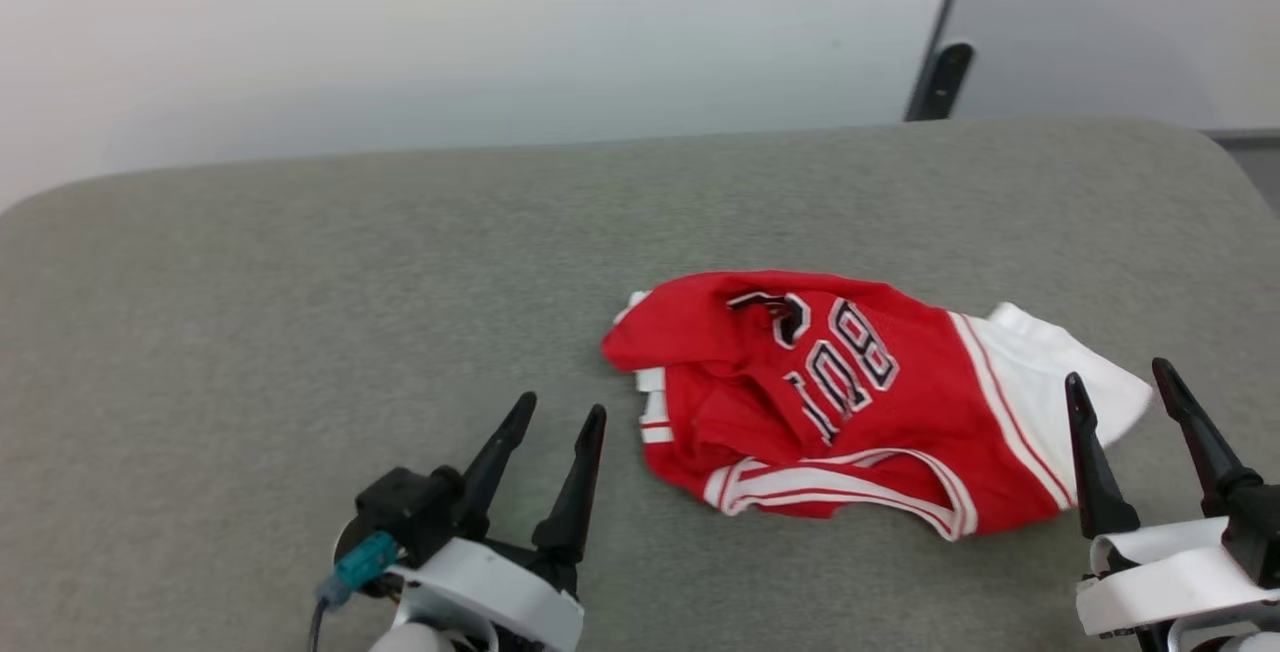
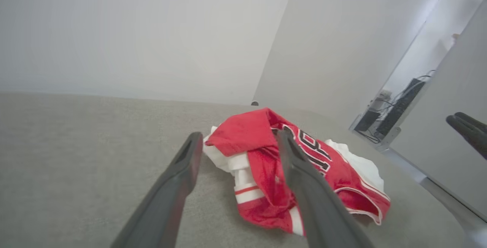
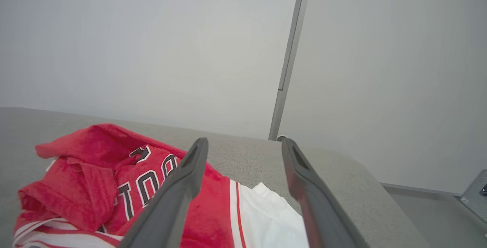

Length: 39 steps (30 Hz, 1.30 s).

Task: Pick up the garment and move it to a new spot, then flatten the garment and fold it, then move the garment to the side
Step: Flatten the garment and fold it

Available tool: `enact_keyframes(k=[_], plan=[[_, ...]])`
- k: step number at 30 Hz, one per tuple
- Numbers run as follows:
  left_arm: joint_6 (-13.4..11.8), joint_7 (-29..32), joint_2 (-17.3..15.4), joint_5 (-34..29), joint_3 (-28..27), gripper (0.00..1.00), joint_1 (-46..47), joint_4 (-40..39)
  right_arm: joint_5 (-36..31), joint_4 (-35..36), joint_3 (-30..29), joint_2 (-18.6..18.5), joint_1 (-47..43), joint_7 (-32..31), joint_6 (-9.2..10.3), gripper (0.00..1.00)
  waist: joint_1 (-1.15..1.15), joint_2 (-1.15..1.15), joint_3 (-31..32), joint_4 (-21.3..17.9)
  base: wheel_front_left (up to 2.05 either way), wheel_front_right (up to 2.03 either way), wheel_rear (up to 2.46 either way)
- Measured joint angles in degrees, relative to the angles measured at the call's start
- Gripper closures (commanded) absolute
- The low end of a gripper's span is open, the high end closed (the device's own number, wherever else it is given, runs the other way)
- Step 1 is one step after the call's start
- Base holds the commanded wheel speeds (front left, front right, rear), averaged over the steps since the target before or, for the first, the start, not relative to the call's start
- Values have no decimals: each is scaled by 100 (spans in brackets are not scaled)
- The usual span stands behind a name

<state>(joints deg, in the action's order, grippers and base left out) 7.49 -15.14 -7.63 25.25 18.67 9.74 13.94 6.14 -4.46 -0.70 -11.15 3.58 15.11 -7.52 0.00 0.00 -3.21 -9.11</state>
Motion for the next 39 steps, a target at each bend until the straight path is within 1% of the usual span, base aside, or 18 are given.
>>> enact_keyframes(k=[11,14,15,18,21,25,27,31,32,33,38,39], plan=[[0,0,-99,-65,147,0,271,246,-10,54,-131,226,38,0,0,0,0,0,-174,-858,0,0,0],[0,0,-136,-47,248,0,330,391,-10,53,-123,270,34,0,0,0,0,0,-234,-1049,0,0,0],[0,1,-193,-26,405,0,433,559,-10,36,-120,279,32,1,0,0,0,0,-273,-1146,0,0,0],[0,177,-258,59,486,0,608,767,-3,-3,-120,281,32,0,0,0,0,0,-304,-1215,0,0,0],[0,584,-365,182,692,0,892,981,2,-52,-111,276,33,0,0,0,0,0,-323,-1254,0,0,0],[0,1302,-533,412,943,0,1309,1216,43,-107,-74,271,36,0,0,0,0,0,-324,-1226,0,0,0],[0,1738,-649,514,1125,0,1507,1312,45,-141,-62,270,44,0,0,0,0,0,-326,-1211,0,0,0],[4,2658,-775,791,1272,0,1928,1538,103,-192,-42,272,58,0,0,0,0,0,-360,-1194,0,0,0],[3,2951,-782,889,1319,0,2025,1628,109,-201,-35,272,74,0,0,0,0,0,-376,-1191,0,0,0],[4,3253,-857,894,1471,0,2117,1661,134,-223,-31,279,103,0,0,0,0,0,-395,-1190,0,0,0],[3,4409,-985,1318,1621,0,2582,1923,238,-289,57,334,245,0,0,0,0,0,-534,-1209,0,0,0],[4,4560,-1021,1367,1689,0,2668,1923,252,-296,68,342,296,0,0,0,0,0,-572,-1218,0,0,0]])
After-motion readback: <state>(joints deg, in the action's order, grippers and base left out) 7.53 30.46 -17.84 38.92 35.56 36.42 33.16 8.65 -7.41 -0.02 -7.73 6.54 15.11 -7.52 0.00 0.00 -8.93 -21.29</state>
